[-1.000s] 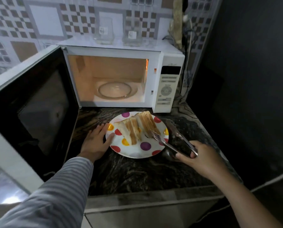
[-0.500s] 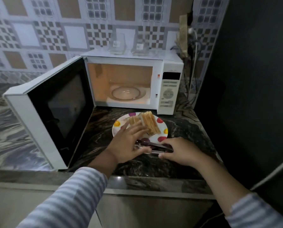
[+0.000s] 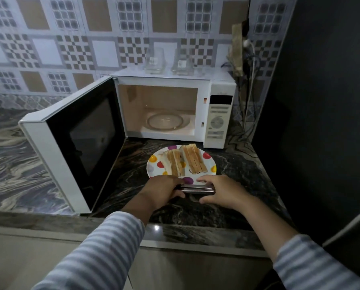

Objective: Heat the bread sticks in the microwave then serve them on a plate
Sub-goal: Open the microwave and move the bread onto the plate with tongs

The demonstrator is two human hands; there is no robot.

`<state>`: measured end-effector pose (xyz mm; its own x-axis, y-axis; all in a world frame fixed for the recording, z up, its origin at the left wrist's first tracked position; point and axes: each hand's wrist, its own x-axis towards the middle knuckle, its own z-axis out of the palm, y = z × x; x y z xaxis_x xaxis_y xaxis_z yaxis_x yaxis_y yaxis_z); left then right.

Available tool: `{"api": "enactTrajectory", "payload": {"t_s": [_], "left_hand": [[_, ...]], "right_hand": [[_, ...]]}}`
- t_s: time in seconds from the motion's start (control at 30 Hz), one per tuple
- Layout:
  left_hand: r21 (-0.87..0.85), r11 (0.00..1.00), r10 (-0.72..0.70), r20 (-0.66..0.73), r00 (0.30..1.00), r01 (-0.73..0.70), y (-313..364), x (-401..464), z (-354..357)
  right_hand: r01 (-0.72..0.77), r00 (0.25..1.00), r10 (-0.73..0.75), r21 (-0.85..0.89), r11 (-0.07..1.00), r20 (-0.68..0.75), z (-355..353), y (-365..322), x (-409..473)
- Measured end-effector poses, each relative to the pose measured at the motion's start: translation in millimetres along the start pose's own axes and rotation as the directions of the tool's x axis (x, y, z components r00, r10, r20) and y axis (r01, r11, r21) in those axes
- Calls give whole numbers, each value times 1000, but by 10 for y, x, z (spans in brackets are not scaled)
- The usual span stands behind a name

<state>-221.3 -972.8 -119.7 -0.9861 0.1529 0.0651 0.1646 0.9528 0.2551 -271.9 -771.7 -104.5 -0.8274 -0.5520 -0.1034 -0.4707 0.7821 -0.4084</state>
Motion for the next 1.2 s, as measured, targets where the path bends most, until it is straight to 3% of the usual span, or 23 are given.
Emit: {"api": "enactTrajectory", "payload": {"t_s": [0.2,0.4,0.73,0.8,0.97,1.07,1.2], "left_hand": [[-33,999,-41,18,999,42,-106,38,-17],[-50,998,-33,54,998,35,-116,101,-15],[-116,992,-36,36,999,40,-258,146,33],[-89,995,-48,-9,999,47,-345,125,19],[19,1000,-7,-310,951,13,-552,127,59],[-89,983,-184,-423,887,162,-646,84,156],[-235,886,-458,-304,835,400,-722,55,342]], "right_hand": [[-118,991,116,-14,993,-70,-82,189,-30],[-115,987,104,-87,990,-120,-29,125,46],[-38,999,40,-82,996,26,81,-277,324],[-52,998,53,-65,997,16,96,-321,369],[-34,994,34,4,999,-105,201,-431,464],[-76,979,86,58,995,-185,325,-511,551],[-130,955,144,72,989,-257,539,-619,667]]}}
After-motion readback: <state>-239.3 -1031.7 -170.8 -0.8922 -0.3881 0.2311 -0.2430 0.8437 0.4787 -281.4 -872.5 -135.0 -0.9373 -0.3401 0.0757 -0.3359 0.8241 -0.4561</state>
